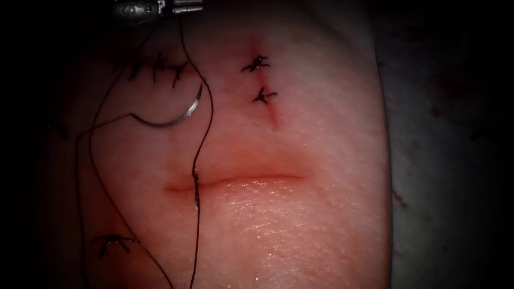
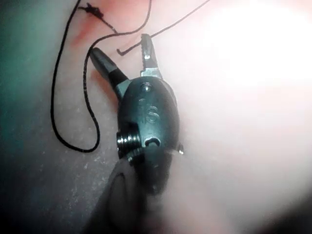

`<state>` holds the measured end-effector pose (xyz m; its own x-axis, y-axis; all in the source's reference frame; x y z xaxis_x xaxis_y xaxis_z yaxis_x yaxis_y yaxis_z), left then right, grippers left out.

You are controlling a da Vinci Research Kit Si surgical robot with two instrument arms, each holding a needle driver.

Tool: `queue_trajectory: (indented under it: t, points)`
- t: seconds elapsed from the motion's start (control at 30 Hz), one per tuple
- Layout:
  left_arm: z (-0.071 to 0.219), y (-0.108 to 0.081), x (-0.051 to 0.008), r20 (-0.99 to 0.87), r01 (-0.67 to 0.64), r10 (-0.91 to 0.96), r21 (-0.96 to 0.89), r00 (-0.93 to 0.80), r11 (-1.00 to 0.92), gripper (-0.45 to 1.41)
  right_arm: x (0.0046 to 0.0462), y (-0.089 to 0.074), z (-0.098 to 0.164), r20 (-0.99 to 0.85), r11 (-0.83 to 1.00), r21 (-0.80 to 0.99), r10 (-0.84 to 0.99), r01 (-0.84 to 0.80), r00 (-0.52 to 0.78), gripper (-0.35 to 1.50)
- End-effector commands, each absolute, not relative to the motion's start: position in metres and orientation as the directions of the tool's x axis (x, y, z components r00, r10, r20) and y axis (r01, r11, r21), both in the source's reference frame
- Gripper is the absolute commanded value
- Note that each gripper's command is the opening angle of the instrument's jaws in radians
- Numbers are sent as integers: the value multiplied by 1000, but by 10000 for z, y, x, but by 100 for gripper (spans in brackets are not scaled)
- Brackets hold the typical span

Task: Wound Closure
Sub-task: Loop the suture once clockwise around the right gripper.

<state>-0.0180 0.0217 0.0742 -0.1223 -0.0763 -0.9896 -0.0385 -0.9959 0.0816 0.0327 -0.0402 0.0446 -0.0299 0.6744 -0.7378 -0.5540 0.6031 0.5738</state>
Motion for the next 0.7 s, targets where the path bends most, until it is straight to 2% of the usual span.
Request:
queue_trajectory:
  t: [0.03,0.07,0.1,0.17,0.2,0.4,0.57,0.67,0.7]
  points:
    - [728,210,-172,-997,9,-51,50,-58,-999,-45,325,-376,450,-776,637,554,628,-537,-56,147]
    - [728,210,-172,-997,9,-51,50,-58,-999,-45,325,-376,450,-776,637,554,628,-537,-56,147]
    - [695,187,-158,-999,65,-28,29,20,-997,-45,315,-355,448,-786,653,567,611,-502,-93,148]
    - [687,180,-155,-999,72,-19,21,28,-997,-45,313,-350,447,-786,657,570,612,-493,-92,148]
    - [666,163,-151,-999,83,-8,11,36,-996,-45,305,-337,446,-777,657,586,622,-473,-98,138]
    - [615,114,-156,-1000,90,-4,7,30,-996,-45,290,-291,450,-782,662,572,618,-485,-80,128]
    - [578,84,-166,-1000,86,-2,4,22,-996,-45,300,-264,469,-780,656,569,622,-496,-71,110]
    - [566,75,-170,-1000,86,-1,3,23,-996,-45,306,-255,481,-769,656,570,638,-494,-41,110]
    - [557,70,-171,-1000,86,0,2,24,-996,-45,307,-251,487,-770,664,562,638,-493,-18,118]
